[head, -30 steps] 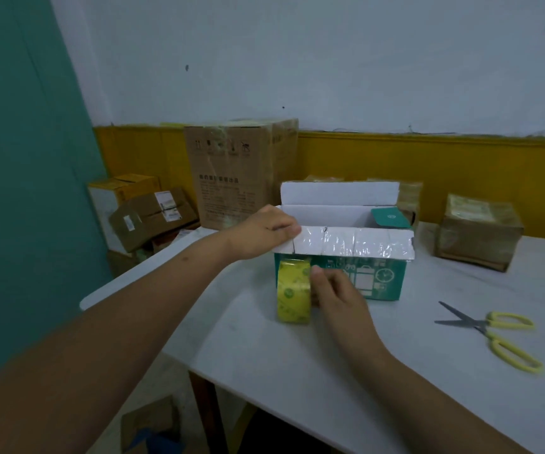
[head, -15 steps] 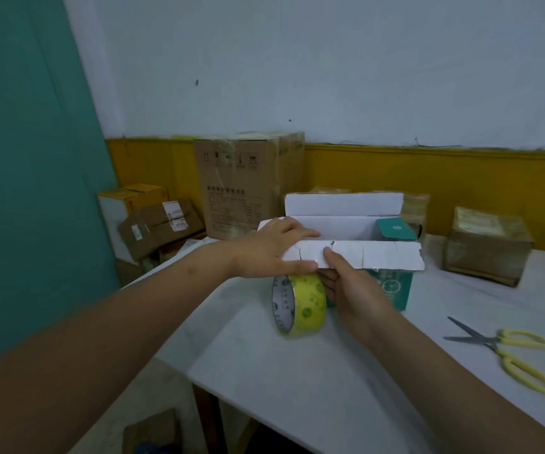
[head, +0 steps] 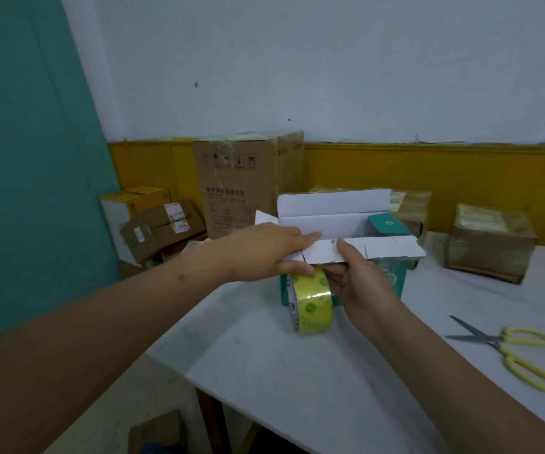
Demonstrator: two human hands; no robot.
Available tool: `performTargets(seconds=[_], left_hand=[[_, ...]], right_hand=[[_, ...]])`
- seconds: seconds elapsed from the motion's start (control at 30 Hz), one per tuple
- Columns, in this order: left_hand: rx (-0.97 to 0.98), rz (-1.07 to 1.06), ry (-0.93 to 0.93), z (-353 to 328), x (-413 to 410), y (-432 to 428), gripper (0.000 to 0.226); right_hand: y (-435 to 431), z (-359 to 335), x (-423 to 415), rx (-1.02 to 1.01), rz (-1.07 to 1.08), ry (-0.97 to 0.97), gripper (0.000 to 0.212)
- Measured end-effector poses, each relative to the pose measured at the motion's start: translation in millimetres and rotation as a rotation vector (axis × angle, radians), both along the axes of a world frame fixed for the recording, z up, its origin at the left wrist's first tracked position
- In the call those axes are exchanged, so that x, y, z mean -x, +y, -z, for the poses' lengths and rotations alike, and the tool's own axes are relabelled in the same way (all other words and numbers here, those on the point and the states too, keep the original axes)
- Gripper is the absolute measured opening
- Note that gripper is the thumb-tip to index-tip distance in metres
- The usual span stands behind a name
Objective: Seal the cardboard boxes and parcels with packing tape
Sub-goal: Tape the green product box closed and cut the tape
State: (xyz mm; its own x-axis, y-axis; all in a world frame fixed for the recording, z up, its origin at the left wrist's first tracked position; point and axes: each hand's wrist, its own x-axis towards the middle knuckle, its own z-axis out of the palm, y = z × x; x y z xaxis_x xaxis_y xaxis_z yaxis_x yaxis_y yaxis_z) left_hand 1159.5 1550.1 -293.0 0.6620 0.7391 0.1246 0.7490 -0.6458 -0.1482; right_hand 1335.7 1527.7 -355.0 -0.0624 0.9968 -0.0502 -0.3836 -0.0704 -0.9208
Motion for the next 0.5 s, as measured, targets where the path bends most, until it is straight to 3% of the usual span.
performTargets(seconds=[0.1,0.27,0.5], left_hand=[[-0.016,-0.021,-0.018,4,-1,2,0.067],[-0.105,-0.025,0.082,5,-10,4,0.066],[-0.107,-0.058,0.227,-5,-17,5,0.061]], right_hand=[[-10,4,1,-0.098,-0.027,-0.043,0.015],[-23,19,2,-0.176,0.121,-0.483,0.023],[-33,18,10,-0.243,-0.044,-0.370,0.015]])
